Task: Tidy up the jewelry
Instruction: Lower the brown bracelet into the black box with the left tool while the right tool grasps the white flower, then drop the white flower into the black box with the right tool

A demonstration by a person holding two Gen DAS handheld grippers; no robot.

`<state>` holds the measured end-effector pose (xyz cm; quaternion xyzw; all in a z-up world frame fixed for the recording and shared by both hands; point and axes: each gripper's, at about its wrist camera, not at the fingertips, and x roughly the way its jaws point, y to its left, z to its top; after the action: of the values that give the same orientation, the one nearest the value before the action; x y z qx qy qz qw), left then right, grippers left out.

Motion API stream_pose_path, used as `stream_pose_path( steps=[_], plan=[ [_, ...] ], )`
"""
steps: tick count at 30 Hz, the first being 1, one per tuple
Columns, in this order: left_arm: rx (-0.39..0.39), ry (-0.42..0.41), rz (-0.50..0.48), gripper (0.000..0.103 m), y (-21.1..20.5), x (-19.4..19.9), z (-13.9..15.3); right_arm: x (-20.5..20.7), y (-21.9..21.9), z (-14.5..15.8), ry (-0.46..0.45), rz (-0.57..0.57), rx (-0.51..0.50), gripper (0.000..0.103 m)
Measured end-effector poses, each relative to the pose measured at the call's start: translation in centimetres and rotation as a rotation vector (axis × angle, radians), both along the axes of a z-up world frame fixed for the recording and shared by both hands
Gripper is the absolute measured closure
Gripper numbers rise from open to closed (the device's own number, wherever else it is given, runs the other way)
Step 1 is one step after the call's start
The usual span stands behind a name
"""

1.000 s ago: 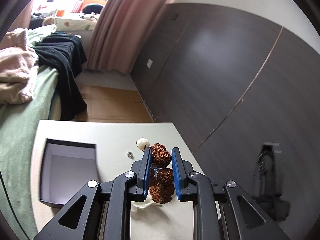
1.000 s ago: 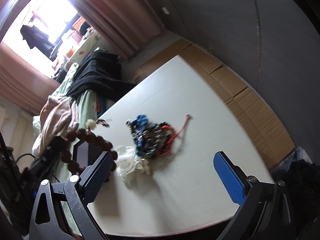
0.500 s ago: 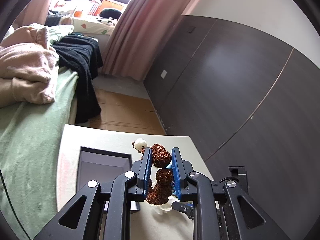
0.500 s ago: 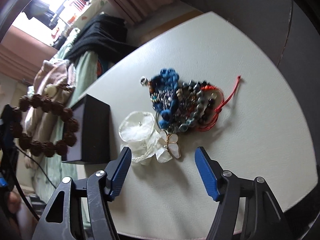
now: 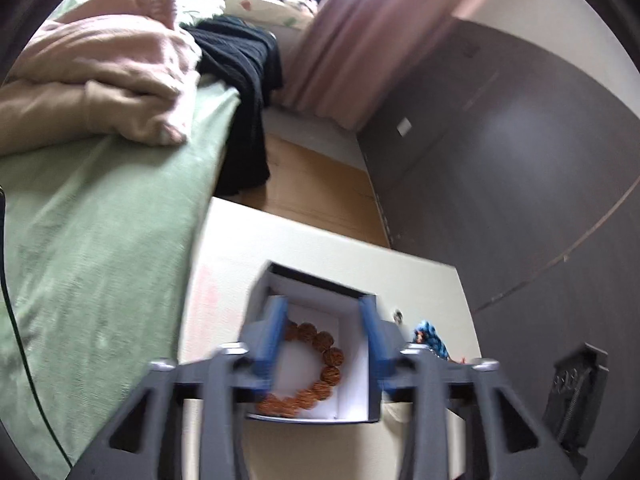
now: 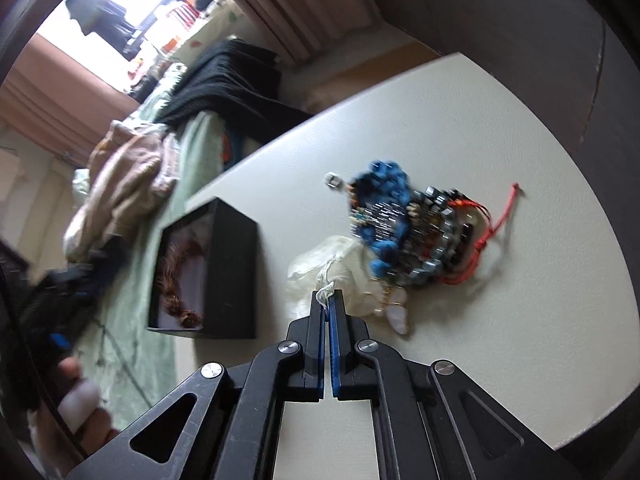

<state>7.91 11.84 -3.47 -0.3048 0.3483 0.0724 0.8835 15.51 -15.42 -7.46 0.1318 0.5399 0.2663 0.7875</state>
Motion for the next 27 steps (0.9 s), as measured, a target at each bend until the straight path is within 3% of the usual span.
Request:
stream_pose_path(
  steps=[1,3,7,15,20,23,25,26,27],
  plan=[
    [0.009,-0.018,0.014,0.027,0.2,-0.4,0.3,-0.1,0.1,0.3,-0.008,0.004,0.01,0.099],
    [0.021,-0.062,0.039,0.022,0.7,-1.4,1.1,-0.4,0.5,1.2,-0.035,0.015,0.033,0.099],
    [0.011,-0.073,0.044,0.022,1.4,-1.8,1.5,-0.4,1.6,3.2,-0.045,0.048,0.132,0.099],
    [-0.002,-0.107,0.074,0.022,2.5,-2.8,2.4,-0.8,5.0,8.0,-0.128,0.104,0.155,0.099],
    [-0.018,-0.131,0.103,0.022,3.5,-3.3,2.9,-1.0,8.1,8.7,-0.129,0.158,0.168,0.099],
    [-0.022,-0.133,0.115,0.022,3.8,-3.4,2.9,-0.7,9.5,7.4,-0.091,0.193,0.211,0.099],
    [-0.025,-0.127,0.114,0.022,3.8,-3.4,2.8,-0.3,10.2,5.2,-0.026,0.211,0.192,0.078],
    [-0.023,-0.123,0.112,0.022,3.8,-3.3,2.8,-0.1,10.0,4.3,-0.004,0.195,0.188,0.053],
    [-0.019,-0.122,0.108,0.022,3.7,-3.2,2.8,0.0,9.3,3.3,0.016,0.168,0.199,0.047]
  ],
)
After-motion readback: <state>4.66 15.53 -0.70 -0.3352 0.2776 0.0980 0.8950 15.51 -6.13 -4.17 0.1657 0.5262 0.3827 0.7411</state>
